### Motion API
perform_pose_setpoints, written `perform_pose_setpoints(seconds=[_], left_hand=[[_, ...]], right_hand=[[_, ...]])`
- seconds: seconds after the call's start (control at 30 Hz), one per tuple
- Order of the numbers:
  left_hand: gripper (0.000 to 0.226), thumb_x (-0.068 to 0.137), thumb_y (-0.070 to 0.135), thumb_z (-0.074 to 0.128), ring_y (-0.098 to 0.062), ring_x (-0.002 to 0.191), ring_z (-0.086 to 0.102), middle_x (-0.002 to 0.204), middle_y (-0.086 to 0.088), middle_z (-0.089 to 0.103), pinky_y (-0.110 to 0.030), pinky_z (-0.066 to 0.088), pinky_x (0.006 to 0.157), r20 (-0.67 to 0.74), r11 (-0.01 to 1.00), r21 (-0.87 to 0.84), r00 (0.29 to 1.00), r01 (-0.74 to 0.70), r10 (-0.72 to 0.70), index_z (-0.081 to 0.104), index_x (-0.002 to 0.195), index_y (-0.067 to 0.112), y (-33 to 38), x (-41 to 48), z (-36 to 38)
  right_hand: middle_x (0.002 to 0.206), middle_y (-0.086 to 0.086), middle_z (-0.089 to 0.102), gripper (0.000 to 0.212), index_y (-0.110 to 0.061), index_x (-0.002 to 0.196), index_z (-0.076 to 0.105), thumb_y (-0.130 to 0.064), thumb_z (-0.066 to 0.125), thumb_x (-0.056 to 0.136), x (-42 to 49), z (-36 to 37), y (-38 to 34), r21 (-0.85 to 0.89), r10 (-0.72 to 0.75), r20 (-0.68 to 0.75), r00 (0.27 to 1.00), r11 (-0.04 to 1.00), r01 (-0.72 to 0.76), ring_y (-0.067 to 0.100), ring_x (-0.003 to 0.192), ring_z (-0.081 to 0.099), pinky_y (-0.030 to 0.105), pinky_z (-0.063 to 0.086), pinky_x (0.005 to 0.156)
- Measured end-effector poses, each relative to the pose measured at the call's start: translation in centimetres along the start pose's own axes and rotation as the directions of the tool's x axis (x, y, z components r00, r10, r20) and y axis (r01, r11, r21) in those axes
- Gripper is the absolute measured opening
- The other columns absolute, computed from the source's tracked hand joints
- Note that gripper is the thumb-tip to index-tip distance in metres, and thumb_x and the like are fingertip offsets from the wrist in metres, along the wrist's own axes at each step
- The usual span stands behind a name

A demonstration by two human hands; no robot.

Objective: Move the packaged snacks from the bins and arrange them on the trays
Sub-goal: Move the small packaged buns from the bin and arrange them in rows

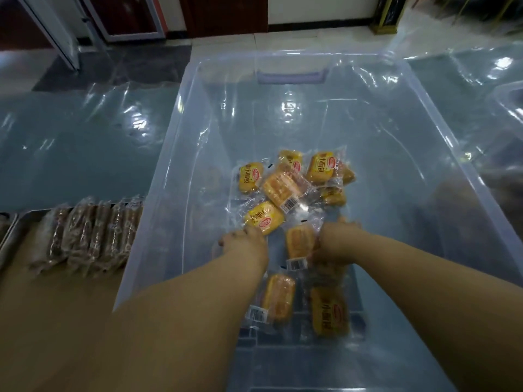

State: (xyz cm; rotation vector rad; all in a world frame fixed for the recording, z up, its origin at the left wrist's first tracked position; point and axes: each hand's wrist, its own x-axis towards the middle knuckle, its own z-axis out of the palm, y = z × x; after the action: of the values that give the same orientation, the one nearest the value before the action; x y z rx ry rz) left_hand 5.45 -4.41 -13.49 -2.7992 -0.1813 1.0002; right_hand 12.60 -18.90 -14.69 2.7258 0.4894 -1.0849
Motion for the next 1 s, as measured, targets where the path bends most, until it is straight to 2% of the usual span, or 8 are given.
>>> perform_pose_setpoints(seconds=[0.23, 0.43, 0.5, 0.57, 0.63, 0.73, 0.87, 1.0], left_hand=[[0.078, 0.088, 0.007, 0.056, -0.045, 0.135, 0.020, 0.152, -0.022, -0.007, -0.052, 0.037, 0.101, 0.088, 0.998, 0.062, 0.996, 0.002, -0.007, 0.005, 0.147, 0.007, 0.2, -0.2, 0.3], [0.067, 0.092, 0.022, 0.056, -0.035, 0.132, 0.029, 0.147, -0.015, 0.008, -0.041, 0.035, 0.103, 0.154, 0.999, 0.047, 0.988, -0.006, -0.001, 0.017, 0.146, 0.016, 0.7, 0.0, -0.1], [0.062, 0.094, 0.028, 0.051, -0.032, 0.125, 0.040, 0.143, -0.017, 0.026, -0.028, 0.043, 0.086, 0.205, 0.980, 0.151, 0.974, -0.129, 0.097, 0.019, 0.145, 0.013, 0.3, 0.4, 0.3], [0.055, 0.096, 0.019, 0.046, -0.032, 0.120, 0.047, 0.137, -0.017, 0.040, -0.022, 0.032, 0.056, 0.208, 0.948, 0.229, 0.962, -0.221, 0.175, 0.020, 0.143, 0.007, 0.0, 0.0, 0.0], [0.051, 0.096, 0.023, 0.047, -0.034, 0.123, 0.043, 0.137, -0.015, 0.038, -0.023, 0.039, 0.068, 0.258, 0.903, 0.306, 0.939, -0.301, 0.225, 0.026, 0.140, 0.009, -0.1, -0.4, -1.0], [0.056, 0.093, 0.024, 0.055, -0.040, 0.128, 0.032, 0.141, -0.014, 0.026, -0.043, 0.037, 0.102, 0.179, 0.951, 0.251, 0.974, -0.182, 0.139, 0.029, 0.141, 0.011, 0.3, -0.6, -2.2], [0.057, 0.090, 0.005, 0.050, -0.042, 0.122, 0.037, 0.141, -0.020, 0.020, -0.040, 0.044, 0.090, 0.056, 0.992, 0.087, 0.995, -0.087, 0.083, 0.024, 0.140, 0.008, -0.6, -1.8, -3.2], [0.059, 0.087, 0.006, 0.054, -0.031, 0.096, 0.051, 0.137, -0.025, 0.022, -0.030, 0.042, 0.070, -0.062, 0.979, 0.081, 0.980, -0.186, 0.191, 0.024, 0.138, 0.009, -0.7, -3.6, -4.5]], right_hand=[[0.106, 0.013, 0.061, 0.033, -0.005, 0.112, 0.059, -0.024, 0.063, 0.085, -0.2, -0.5, -0.5, 0.188, -0.045, 0.008, 0.999, 0.981, 0.042, 0.028, 0.094, 0.060, 0.037, 0.054, 0.084], [0.112, 0.014, 0.057, 0.045, -0.005, 0.125, 0.044, -0.017, 0.062, 0.086, -1.0, -2.1, -0.3, 0.139, -0.029, -0.051, 0.998, 0.990, 0.036, 0.029, 0.097, 0.056, 0.033, 0.048, 0.074], [0.112, 0.012, 0.058, 0.036, -0.006, 0.120, 0.050, -0.017, 0.059, 0.087, -1.1, -2.7, -0.1, 0.051, -0.061, -0.078, 0.995, 0.997, 0.065, 0.027, 0.095, 0.056, 0.032, 0.047, 0.078], [0.102, 0.009, 0.059, 0.026, -0.009, 0.110, 0.056, -0.018, 0.058, 0.085, -1.0, -3.5, 0.1, -0.006, -0.081, -0.089, 0.993, 0.997, 0.080, 0.024, 0.085, 0.054, 0.033, 0.048, 0.076], [0.093, 0.006, 0.060, 0.016, -0.012, 0.099, 0.056, -0.016, 0.059, 0.084, -0.9, -4.5, 0.1, -0.064, -0.089, -0.111, 0.990, 0.995, 0.082, 0.023, 0.078, 0.054, 0.033, 0.047, 0.069], [0.074, 0.002, 0.051, 0.010, -0.013, 0.092, 0.054, -0.013, 0.060, 0.083, -1.0, -5.6, 0.1, -0.094, -0.094, -0.144, 0.985, 0.992, 0.081, 0.021, 0.071, 0.053, 0.032, 0.045, 0.065], [0.070, 0.002, 0.050, 0.011, -0.012, 0.090, 0.055, -0.013, 0.062, 0.082, -1.2, -6.2, -0.1, -0.092, -0.102, -0.154, 0.983, 0.992, 0.089, 0.019, 0.069, 0.053, 0.032, 0.046, 0.065], [0.069, 0.003, 0.050, 0.014, -0.012, 0.087, 0.053, -0.013, 0.064, 0.080, -1.7, -6.8, -0.4, -0.084, -0.105, -0.135, 0.985, 0.992, 0.094, 0.019, 0.066, 0.052, 0.033, 0.047, 0.067]])
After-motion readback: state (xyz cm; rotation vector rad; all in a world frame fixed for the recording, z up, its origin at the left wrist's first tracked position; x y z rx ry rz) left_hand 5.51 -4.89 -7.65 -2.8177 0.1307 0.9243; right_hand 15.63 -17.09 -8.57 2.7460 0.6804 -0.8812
